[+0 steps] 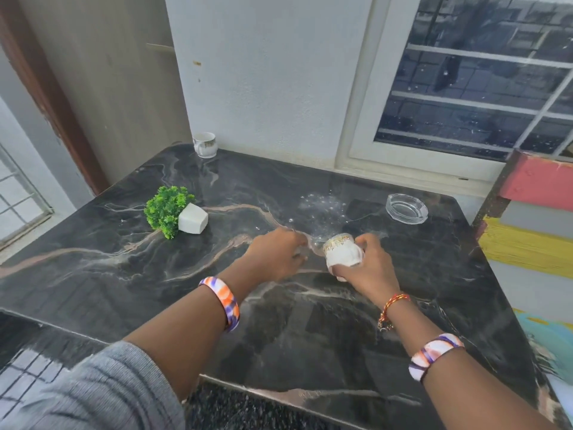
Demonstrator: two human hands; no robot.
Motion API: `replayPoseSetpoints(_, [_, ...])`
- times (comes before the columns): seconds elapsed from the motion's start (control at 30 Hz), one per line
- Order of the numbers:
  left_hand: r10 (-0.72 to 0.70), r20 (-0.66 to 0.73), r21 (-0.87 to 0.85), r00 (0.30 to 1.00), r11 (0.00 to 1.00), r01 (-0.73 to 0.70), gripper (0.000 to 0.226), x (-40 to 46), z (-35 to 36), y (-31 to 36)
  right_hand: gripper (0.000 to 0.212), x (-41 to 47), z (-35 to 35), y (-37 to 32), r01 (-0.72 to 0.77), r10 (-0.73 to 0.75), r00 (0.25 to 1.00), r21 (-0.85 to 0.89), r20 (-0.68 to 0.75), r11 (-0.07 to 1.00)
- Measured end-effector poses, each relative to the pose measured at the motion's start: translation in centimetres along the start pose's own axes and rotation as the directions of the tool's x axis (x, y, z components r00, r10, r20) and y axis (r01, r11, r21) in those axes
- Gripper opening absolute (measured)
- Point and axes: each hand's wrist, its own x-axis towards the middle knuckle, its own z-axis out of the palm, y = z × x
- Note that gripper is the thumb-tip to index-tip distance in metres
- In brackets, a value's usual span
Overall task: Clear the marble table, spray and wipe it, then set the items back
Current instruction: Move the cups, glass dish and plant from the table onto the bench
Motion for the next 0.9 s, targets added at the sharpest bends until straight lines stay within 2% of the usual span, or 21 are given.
replayPoseSetpoints(0.1, [-0.031, -0.056, -0.004, 0.998, 1.000, 0.031, 0.036, 2.3, -2.5, -4.5, 0.074, 2.4, 1.8, -4.3, -0.056, 0.047, 0.998, 0.293, 0.036, 0.955])
replayPoseSetpoints(0.17, [-0.061, -0.101, -0.036, 0.993, 0.998, 0.058, 0.039, 4.3, -4.2, -7.6, 0.075, 4.0, 3.2, -7.2, -0.119, 0.089, 0.992, 0.489, 0.085, 0.864])
replayPoseSetpoints(0.23, [-0.113, -0.139, -0.076, 0.984, 0.992, 0.103, 0.052, 6.8, -5.8, -11.5, 0.070, 6.2, 5.3, -10.0, -0.185, 0.133, 0.983, 0.627, 0.129, 0.757])
replayPoseSetpoints(0.33, [-0.211, -0.159, -0.148, 0.965, 0.971, 0.188, 0.068, 11.0, -7.7, -18.1, 0.053, 9.6, 8.4, -13.5, -0.296, 0.187, 0.955, 0.726, 0.230, 0.621])
replayPoseSetpoints(0.47, [-0.356, -0.136, -0.211, 0.925, 0.922, 0.324, 0.067, 16.7, -9.1, -26.4, 0.031, 13.9, 12.4, -15.9, -0.433, 0.255, 0.899, 0.809, 0.356, 0.397])
replayPoseSetpoints(0.53, [-0.462, -0.115, -0.215, 0.879, 0.876, 0.432, 0.071, 19.2, -9.3, -29.6, 0.040, 15.8, 14.4, -16.2, -0.458, 0.300, 0.880, 0.824, 0.368, 0.332])
replayPoseSetpoints(0.63, [-0.547, -0.066, -0.257, 0.834, 0.817, 0.516, 0.076, 22.0, -8.7, -32.4, 0.062, 17.5, 16.4, -15.9, -0.467, 0.361, 0.863, 0.831, 0.353, 0.303])
replayPoseSetpoints(0.77, [-0.539, 0.006, -0.267, 0.842, 0.810, 0.521, 0.074, 24.6, -7.4, -34.7, 0.079, 18.4, 17.6, -15.4, -0.473, 0.371, 0.861, 0.815, 0.348, 0.334])
replayPoseSetpoints(0.83, [-0.529, -0.028, -0.277, 0.848, 0.819, 0.502, 0.061, 25.2, -7.3, -35.2, 0.093, 18.5, 17.7, -15.2, -0.467, 0.366, 0.865, 0.817, 0.344, 0.337])
replayPoseSetpoints(0.9, [-0.545, -0.118, -0.315, 0.830, 0.813, 0.489, 0.046, 25.4, -7.5, -35.4, 0.084, 18.6, 17.6, -15.4, -0.458, 0.374, 0.867, 0.823, 0.329, 0.337])
